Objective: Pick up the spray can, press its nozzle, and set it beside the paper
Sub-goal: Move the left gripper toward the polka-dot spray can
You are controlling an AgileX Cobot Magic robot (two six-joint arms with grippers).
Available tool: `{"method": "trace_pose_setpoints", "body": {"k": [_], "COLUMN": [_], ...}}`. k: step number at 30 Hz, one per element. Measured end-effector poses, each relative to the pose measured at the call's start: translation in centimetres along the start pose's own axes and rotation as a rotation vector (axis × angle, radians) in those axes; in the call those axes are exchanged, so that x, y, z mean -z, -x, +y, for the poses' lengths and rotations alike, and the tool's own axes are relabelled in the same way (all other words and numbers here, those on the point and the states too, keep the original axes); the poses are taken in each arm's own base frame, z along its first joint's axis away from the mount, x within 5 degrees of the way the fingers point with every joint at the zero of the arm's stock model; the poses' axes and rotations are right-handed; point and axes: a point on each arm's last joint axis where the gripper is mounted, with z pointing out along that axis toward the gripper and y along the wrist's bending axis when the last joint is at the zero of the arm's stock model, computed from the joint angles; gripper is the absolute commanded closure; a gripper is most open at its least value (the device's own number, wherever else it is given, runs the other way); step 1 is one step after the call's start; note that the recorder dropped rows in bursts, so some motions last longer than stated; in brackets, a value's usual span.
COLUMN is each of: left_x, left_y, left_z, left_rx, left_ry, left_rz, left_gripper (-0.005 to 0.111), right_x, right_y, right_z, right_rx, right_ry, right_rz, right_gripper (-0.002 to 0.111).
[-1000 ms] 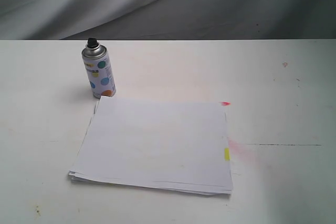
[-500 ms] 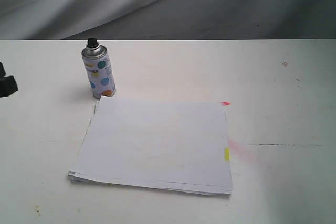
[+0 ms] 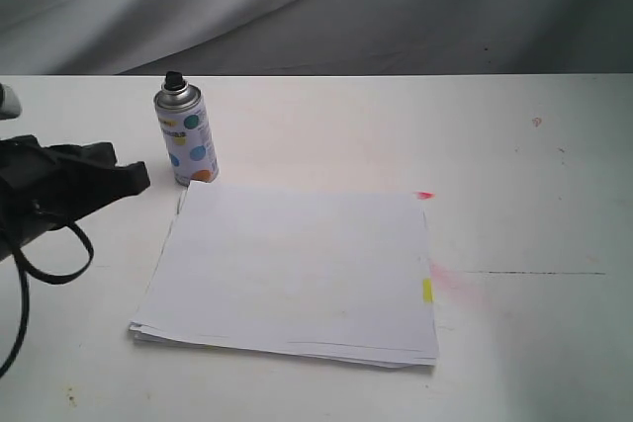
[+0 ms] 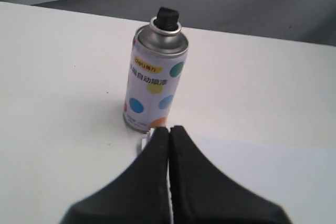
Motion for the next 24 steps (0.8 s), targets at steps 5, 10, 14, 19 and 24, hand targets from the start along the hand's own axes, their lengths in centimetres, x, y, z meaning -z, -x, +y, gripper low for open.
{"method": "trace_pose_setpoints", "body": {"k": [5, 10, 14, 19, 24], "left_x": [-2.9, -5.4, -7.6, -9.8, -10.9], "left_y": [-1.6, -3.6, -4.8, -5.2, -4.6], "left_z": [0.4, 0.6, 0.0, -0.9, -1.4], "left_rx": [-0.087, -0.169, -0.227, -0.28, -0.279], "left_ry": [0.048, 0.037, -0.011, -0.064, -0.071], "left_rz": [-0.045, -0.082, -0.052, -0.045, -0.068], "left_gripper": [0.107, 0.107, 0.107, 0.107, 0.107], "right_x": [0.0, 0.0, 0.0, 0.0, 0.0], "right_y": [0.0, 0.0, 0.0, 0.0, 0.0], "right_z": [0.0, 0.0, 0.0, 0.0, 0.0], "right_rx": [0.0, 0.0, 0.0, 0.0, 0.0], "right_ry": [0.0, 0.0, 0.0, 0.0, 0.0], "right_rz": [0.0, 0.0, 0.0, 0.0, 0.0], "right_gripper": [0.108, 0.108, 0.108, 0.108, 0.108]}}
